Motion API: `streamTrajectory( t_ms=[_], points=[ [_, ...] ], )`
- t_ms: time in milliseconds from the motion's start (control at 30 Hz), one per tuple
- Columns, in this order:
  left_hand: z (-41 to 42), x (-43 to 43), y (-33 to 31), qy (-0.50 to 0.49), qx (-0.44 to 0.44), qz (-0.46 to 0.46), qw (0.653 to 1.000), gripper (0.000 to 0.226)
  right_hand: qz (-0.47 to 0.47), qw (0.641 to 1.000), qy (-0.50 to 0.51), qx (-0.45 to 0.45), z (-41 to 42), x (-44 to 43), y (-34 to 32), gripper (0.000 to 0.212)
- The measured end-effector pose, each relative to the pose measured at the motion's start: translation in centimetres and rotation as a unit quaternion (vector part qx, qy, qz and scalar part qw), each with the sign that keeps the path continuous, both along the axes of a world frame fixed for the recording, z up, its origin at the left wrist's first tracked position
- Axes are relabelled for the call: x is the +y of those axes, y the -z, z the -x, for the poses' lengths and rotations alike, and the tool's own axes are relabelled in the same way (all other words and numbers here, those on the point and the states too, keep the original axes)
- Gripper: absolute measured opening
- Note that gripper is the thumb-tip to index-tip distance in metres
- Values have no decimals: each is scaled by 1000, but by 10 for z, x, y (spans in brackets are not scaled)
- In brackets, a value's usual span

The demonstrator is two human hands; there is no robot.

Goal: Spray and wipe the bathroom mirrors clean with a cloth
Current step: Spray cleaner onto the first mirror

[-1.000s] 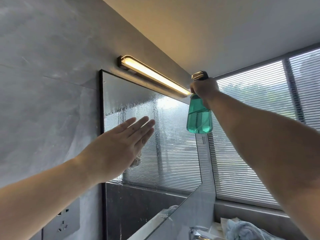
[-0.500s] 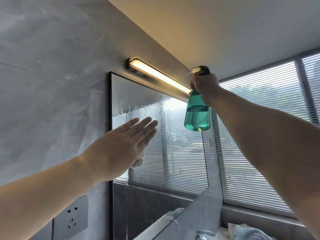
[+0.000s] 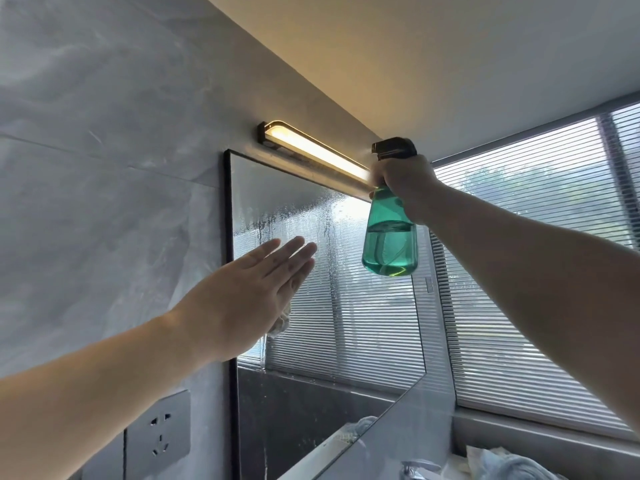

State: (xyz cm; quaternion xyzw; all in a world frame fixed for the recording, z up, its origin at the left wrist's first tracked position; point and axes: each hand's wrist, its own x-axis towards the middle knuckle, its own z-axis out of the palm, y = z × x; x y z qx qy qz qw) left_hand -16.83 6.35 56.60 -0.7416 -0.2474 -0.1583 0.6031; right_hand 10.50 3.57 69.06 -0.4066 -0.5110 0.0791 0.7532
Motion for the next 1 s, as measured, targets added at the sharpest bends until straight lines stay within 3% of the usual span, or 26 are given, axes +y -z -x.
streamTrajectory(
  t_ms=[200,333,467,867,1000],
  points=[
    [-7,-9,0,-39,15,35,998,66,16,1000,-6,-13,-1,-5,2,35],
    [-10,-16,-1,-83,47,42,995,87,13,1000,-5,21,-8,-6,6,35],
    [-10,-12,-2,-78,24,43,996,69,15,1000,-18,19,-9,-4,14,40],
    [-8,-1,-1,-35,13,30,999,67,-6,999,-48,-17,3,-10,23,30],
    [-6,4,1,-17,21,17,999,77,-7,999,-38,-24,2,-7,24,29]
  ],
)
